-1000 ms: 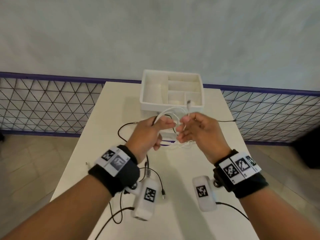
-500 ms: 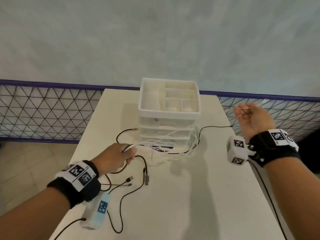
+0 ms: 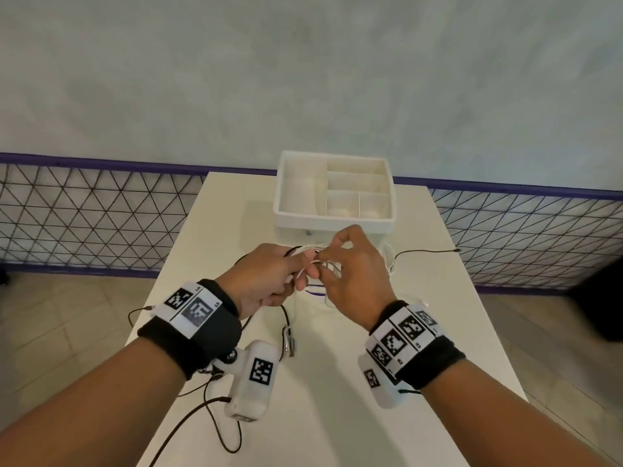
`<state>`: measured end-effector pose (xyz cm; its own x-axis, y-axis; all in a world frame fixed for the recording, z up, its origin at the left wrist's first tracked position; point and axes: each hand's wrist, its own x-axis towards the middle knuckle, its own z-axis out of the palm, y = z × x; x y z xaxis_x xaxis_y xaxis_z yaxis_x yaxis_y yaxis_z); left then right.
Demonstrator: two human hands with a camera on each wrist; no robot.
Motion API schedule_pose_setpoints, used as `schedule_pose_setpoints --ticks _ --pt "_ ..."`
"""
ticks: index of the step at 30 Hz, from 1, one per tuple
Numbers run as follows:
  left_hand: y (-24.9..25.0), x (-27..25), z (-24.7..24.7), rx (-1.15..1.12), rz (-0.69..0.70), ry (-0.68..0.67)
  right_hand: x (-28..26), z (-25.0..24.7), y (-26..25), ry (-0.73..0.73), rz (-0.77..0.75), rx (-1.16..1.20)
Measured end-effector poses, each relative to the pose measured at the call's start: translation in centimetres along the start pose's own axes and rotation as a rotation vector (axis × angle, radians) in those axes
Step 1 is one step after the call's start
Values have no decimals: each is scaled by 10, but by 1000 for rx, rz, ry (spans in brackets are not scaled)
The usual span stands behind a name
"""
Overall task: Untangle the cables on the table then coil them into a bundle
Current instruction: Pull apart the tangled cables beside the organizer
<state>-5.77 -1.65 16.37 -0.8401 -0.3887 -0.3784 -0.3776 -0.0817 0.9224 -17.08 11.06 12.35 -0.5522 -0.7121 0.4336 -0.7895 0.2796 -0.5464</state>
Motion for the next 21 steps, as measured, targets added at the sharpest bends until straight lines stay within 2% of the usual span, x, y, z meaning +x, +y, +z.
schedule_pose_setpoints --ticks 4,7,9,11,13,17,21 --pt "-4 -2 -9 -39 -11 -5 13 -17 13 124 88 77" --pt "-13 -8 -24 30 4 -45 32 -54 38 200 296 75" --pt "-18 -13 -31 100 -8 -77 42 -78 55 258 433 153" --pt "-22 -16 -34 103 -35 -95 49 -93 66 276 506 171" --pt "-23 -17 -34 102 -44 -117 53 -102 75 300 527 121" --pt "-27 -17 -35 213 -38 -130 62 -119 92 481 573 40" --pt "-37 -17 -41 319 -68 -106 59 -117 101 496 473 -23"
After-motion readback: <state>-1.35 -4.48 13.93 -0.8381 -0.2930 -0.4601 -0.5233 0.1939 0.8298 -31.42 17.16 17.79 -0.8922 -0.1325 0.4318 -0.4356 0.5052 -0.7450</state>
